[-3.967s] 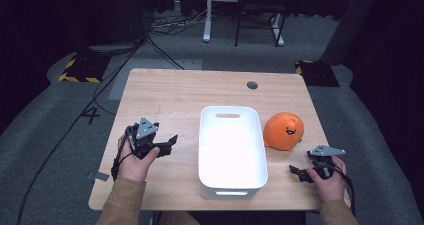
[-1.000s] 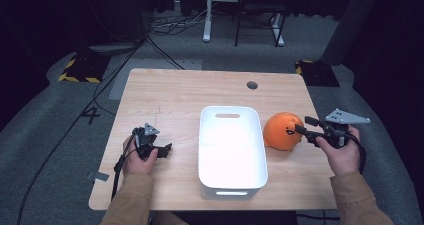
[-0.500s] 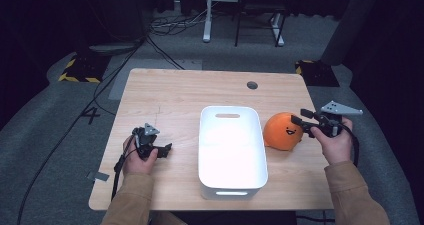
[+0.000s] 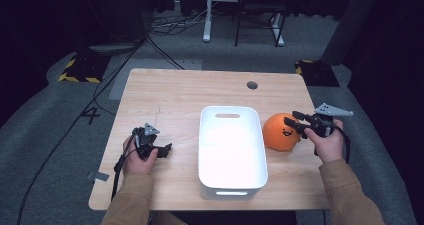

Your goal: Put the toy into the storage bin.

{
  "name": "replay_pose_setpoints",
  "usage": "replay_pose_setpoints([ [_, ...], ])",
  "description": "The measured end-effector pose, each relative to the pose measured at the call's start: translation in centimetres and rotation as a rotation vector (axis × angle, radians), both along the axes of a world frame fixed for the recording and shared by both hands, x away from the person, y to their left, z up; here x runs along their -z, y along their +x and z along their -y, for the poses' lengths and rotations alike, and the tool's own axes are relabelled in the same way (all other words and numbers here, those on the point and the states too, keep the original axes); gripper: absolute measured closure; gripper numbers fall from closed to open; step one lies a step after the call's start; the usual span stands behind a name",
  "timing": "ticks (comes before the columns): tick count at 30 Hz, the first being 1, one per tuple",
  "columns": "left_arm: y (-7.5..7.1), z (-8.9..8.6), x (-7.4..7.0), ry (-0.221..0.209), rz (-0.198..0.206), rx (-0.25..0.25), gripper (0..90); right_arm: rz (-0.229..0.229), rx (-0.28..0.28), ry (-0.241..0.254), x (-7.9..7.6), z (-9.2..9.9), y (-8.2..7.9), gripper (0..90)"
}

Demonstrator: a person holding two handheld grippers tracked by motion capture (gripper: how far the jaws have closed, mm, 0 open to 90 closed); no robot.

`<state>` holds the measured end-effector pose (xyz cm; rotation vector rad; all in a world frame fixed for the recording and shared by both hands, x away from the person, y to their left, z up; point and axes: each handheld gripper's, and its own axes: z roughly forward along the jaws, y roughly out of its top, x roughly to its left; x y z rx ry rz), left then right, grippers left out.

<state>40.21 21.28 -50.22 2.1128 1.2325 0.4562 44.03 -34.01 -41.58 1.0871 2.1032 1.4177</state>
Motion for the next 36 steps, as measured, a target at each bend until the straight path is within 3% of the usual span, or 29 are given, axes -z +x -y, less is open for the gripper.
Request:
replay_pose_setpoints([
  [4, 0.0, 0.0, 0.0, 0.0, 0.0, 0.0, 13.2, 0.02, -0.033, -0.063, -0.8, -0.4, -0.9, 70.7],
  [7, 0.0, 0.0, 0.0, -0.001, 0.0, 0.0, 13.2, 0.039, -0.056, -0.091, -1.1, -0.6, -1.3, 77.7],
  [11, 0.0, 0.0, 0.0, 0.0, 0.0, 0.0, 13.2, 0.056, -0.056, -0.087, -1.7, -0.7, -1.8, 79.2],
  [19, 0.0, 0.0, 0.0, 0.0, 0.0, 0.0, 13.2, 0.1, -0.065, -0.049, -4.7, 0.1, -3.1, 79.2],
  [23, 0.0, 0.0, 0.0, -0.001, 0.0, -0.001, 13.2, 0.124, -0.066, -0.058, -6.0, 0.4, -3.9, 79.2],
  [32, 0.0, 0.0, 0.0, 0.0, 0.0, 0.0, 13.2, 0.122, -0.047, -0.081, -8.7, 0.6, -5.2, 79.3],
  [36, 0.0, 0.0, 0.0, -0.001, 0.0, -0.001, 13.2, 0.13, -0.058, -0.06, -9.8, 0.5, -5.6, 79.3],
])
